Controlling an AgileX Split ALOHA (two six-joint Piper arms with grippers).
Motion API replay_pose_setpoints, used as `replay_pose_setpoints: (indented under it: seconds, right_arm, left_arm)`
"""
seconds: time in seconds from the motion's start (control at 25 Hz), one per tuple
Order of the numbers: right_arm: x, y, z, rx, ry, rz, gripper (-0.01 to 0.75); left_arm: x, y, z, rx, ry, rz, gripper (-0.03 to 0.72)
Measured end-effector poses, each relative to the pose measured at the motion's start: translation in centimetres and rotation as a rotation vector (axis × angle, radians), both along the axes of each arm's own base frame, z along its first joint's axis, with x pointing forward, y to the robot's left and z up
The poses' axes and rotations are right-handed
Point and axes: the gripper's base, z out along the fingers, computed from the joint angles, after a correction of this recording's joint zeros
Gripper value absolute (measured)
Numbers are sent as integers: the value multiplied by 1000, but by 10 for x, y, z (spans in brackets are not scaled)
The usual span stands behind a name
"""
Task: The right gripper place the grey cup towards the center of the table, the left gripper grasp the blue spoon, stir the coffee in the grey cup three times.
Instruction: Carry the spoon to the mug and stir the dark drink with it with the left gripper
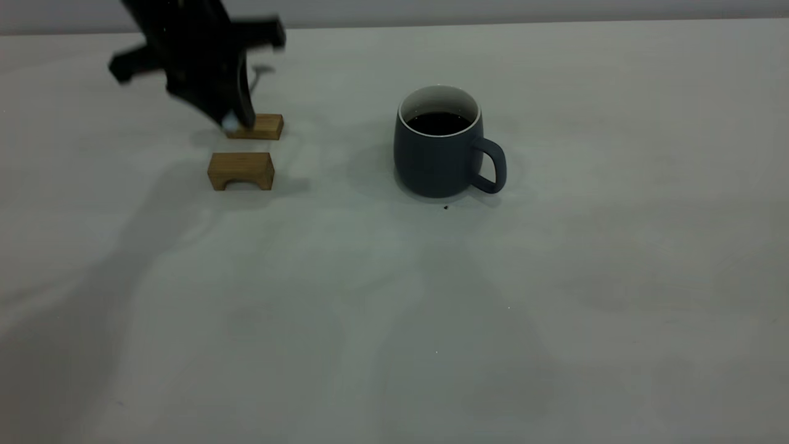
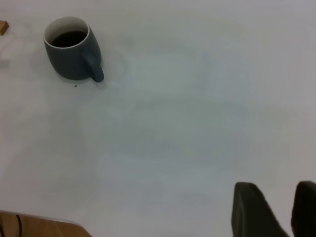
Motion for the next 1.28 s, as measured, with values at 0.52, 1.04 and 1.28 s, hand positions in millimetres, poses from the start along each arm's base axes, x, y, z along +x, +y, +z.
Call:
replay_pose_setpoints:
  seconds: [0.52, 1.04, 1.28]
  right_arm:
    - [0, 0, 0, 0, 0, 0, 239]
    - [0, 0, 0, 0, 0, 0, 239]
    - [0, 0, 0, 0, 0, 0, 239]
  left_arm:
    - [-1, -33, 81, -304, 464, 745, 161]
    - [16, -90, 57, -822, 933, 1017, 161]
    - [27, -99, 25, -901, 995, 1132, 161]
